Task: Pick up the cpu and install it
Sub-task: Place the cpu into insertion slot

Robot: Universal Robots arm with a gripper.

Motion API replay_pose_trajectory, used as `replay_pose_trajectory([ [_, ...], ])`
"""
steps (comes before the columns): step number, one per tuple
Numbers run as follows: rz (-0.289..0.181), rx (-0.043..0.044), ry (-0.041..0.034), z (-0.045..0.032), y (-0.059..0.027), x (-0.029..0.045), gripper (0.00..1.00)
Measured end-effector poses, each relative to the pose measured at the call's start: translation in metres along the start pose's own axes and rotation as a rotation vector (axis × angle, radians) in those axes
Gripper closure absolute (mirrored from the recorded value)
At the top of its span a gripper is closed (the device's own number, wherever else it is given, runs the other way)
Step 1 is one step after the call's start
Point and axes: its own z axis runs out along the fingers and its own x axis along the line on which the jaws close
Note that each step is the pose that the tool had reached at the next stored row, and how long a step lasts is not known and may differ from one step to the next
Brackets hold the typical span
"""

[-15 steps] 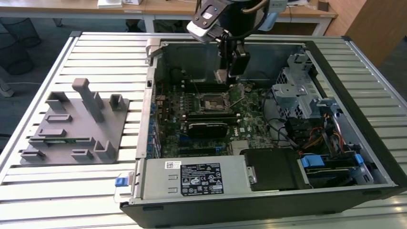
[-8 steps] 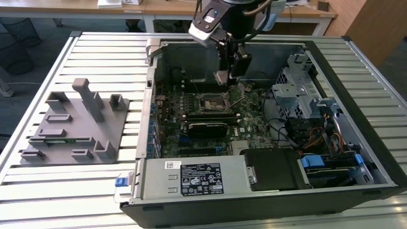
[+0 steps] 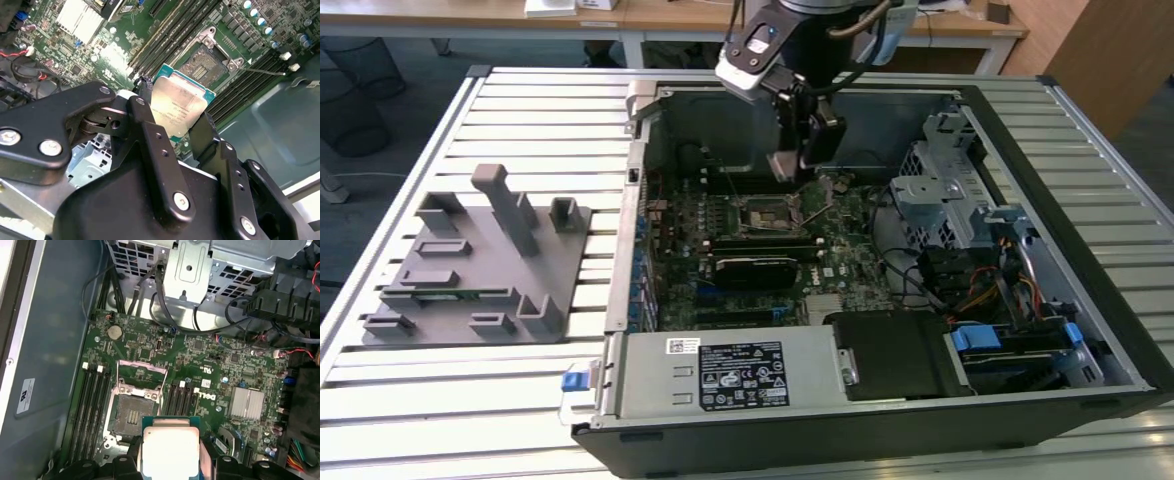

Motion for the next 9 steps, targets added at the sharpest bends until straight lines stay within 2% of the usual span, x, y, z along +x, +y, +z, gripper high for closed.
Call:
replay_pose_trajectory([
  [5,0.038,0.0019,-0.001,0.004,-0.0009,0.0022,0.46],
  [9,0.062,0.0031,-0.0017,0.005,-0.0056,0.0037,0.46],
])
